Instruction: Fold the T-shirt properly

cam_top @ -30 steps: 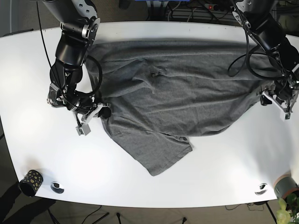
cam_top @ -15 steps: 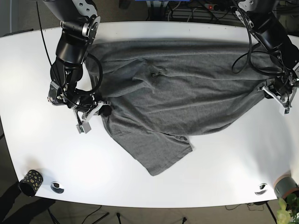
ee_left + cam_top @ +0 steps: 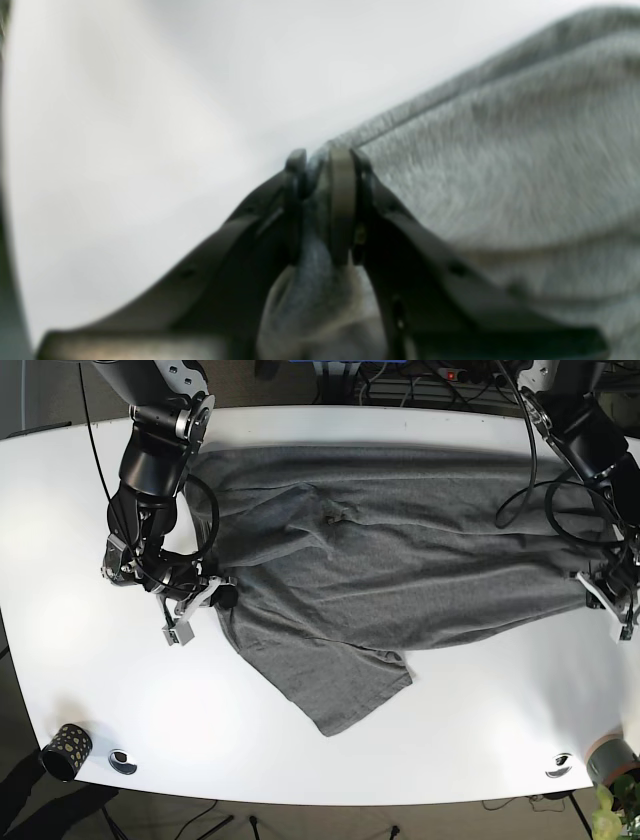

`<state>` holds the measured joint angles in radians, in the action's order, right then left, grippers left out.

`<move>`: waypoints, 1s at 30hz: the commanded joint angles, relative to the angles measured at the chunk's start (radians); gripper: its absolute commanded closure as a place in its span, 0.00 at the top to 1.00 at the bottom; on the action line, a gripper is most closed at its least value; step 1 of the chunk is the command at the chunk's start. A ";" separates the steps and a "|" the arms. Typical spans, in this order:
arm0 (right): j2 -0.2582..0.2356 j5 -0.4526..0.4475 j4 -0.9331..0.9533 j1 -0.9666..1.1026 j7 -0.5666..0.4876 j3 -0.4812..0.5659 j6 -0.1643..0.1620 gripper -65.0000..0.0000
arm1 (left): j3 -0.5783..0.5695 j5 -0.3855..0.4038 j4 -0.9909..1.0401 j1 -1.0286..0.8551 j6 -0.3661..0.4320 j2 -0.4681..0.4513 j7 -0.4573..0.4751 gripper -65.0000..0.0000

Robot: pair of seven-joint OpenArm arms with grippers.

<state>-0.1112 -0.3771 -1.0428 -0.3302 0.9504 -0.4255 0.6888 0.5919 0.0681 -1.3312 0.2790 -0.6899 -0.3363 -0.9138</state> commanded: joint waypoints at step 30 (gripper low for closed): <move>-0.009 -0.021 -0.020 -0.024 -0.014 -0.002 0.009 0.00 | -0.039 0.020 0.238 0.104 0.115 -0.117 0.226 0.71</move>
<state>-0.1108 -0.3782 -1.0428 -0.3298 0.9508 -0.4263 0.6888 0.5365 0.0795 -1.0649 0.3717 -0.5583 -0.4332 -0.7029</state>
